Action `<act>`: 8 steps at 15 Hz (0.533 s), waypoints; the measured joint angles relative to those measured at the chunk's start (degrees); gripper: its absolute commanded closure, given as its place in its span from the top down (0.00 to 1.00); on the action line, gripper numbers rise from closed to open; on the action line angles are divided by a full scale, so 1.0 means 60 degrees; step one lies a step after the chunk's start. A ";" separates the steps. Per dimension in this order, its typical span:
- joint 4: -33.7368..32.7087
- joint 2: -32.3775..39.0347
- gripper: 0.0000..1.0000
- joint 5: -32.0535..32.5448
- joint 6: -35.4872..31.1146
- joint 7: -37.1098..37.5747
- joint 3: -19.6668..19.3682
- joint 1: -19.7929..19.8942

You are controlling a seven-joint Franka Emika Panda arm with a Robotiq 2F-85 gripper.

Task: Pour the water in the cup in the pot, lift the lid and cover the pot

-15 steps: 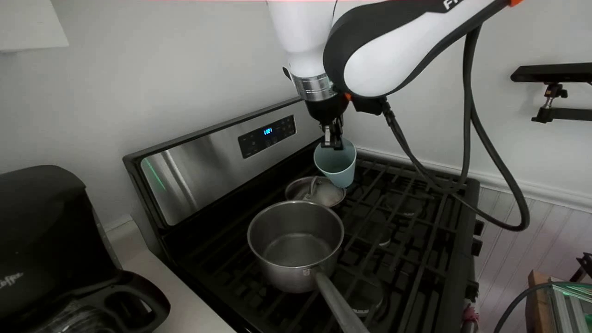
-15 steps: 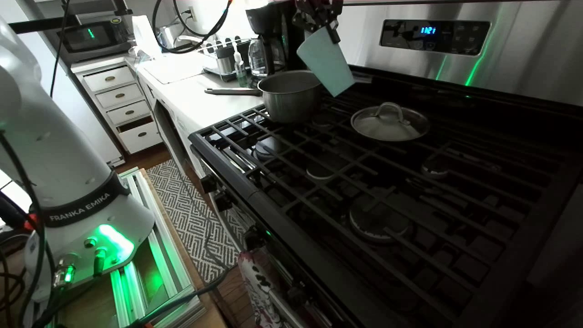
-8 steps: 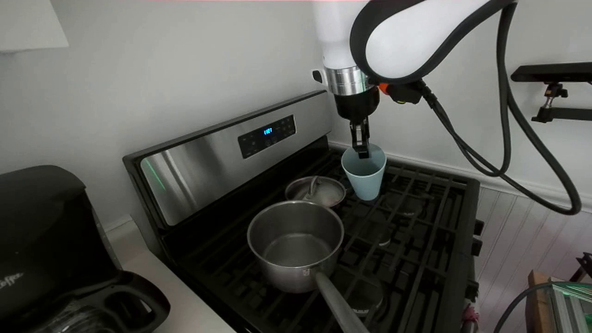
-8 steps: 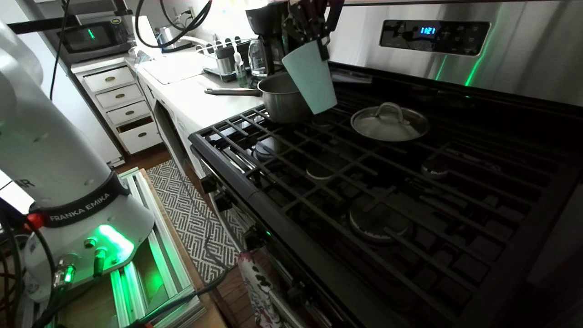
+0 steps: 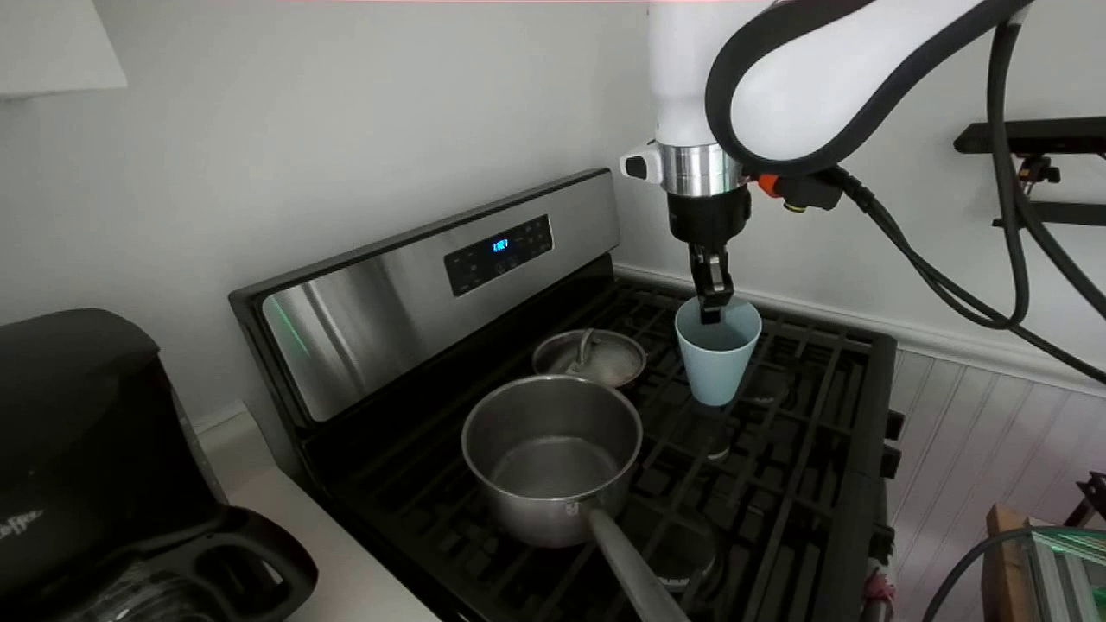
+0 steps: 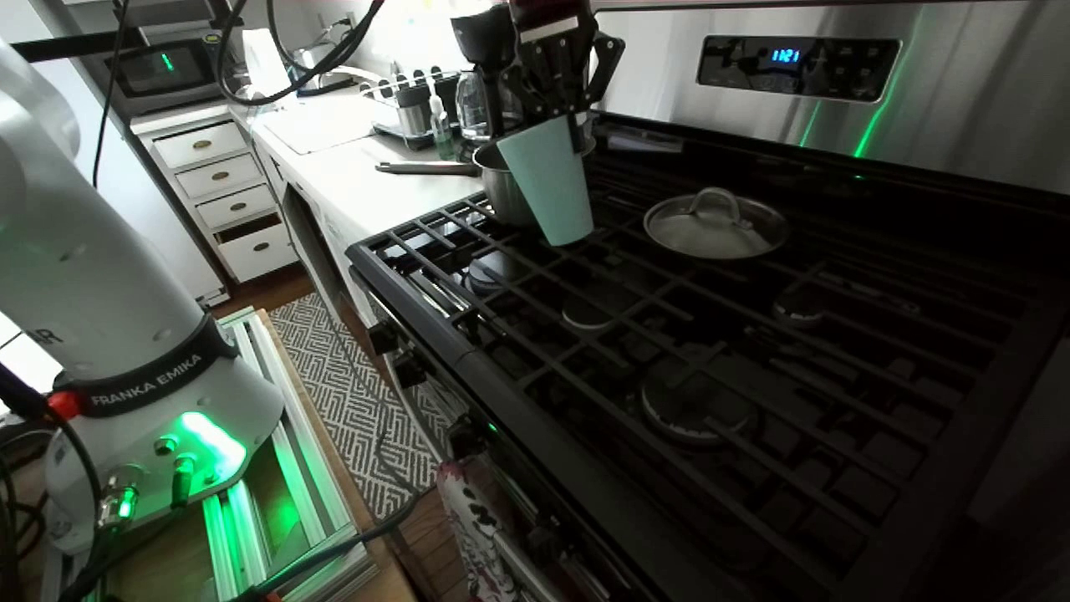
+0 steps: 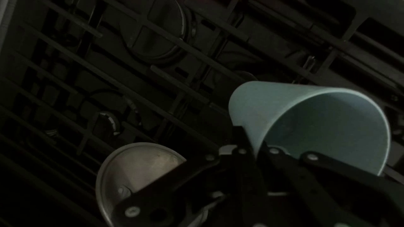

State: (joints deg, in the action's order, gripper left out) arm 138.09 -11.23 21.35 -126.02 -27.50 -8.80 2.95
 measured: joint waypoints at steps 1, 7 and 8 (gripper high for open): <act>0.0109 -0.0026 0.01 -0.0216 -0.0111 -0.0350 -0.0100 0.0001; 0.0584 -0.0047 0.01 -0.1629 -0.0358 -0.2530 -0.0616 0.0004; 0.0633 -0.0047 0.01 -0.1843 -0.0359 -0.2939 -0.0687 0.0005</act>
State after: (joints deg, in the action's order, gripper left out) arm 141.88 -11.51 10.29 -128.17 -45.14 -12.92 2.98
